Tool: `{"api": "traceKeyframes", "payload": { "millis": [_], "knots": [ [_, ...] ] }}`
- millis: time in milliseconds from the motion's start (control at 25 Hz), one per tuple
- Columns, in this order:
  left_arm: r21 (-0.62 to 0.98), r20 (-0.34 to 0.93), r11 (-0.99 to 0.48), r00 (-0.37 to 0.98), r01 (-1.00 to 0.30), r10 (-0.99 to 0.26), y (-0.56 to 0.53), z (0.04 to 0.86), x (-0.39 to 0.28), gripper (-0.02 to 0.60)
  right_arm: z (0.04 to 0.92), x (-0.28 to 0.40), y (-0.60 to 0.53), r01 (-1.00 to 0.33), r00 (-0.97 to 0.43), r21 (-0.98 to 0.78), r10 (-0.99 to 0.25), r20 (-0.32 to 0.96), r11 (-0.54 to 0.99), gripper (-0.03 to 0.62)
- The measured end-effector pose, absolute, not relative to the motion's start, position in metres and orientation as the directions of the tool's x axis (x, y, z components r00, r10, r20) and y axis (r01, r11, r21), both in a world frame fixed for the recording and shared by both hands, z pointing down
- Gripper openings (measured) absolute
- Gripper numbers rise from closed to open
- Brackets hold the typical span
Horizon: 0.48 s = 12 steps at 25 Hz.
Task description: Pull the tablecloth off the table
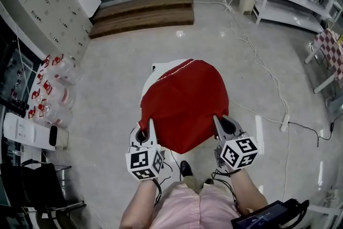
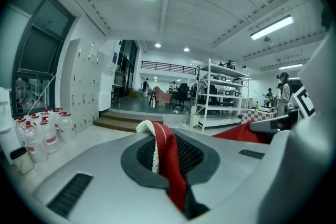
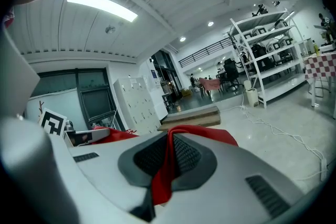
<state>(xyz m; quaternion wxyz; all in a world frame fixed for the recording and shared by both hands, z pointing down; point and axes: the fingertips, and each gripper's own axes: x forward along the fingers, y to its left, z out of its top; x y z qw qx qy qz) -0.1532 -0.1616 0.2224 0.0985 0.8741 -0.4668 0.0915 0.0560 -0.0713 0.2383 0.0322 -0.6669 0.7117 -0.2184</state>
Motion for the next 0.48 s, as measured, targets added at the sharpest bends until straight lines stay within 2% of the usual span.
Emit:
{"api": "traceKeyframes", "payload": {
  "millis": [480],
  "knots": [
    [0.069,0.265,-0.523,0.521,-0.849,-0.811,-0.127,0.222,-0.139,0.035,0.243,0.069,-0.041,-0.926,-0.135,-0.376,-0.960,0.245,0.034,0.031]
  ]
}}
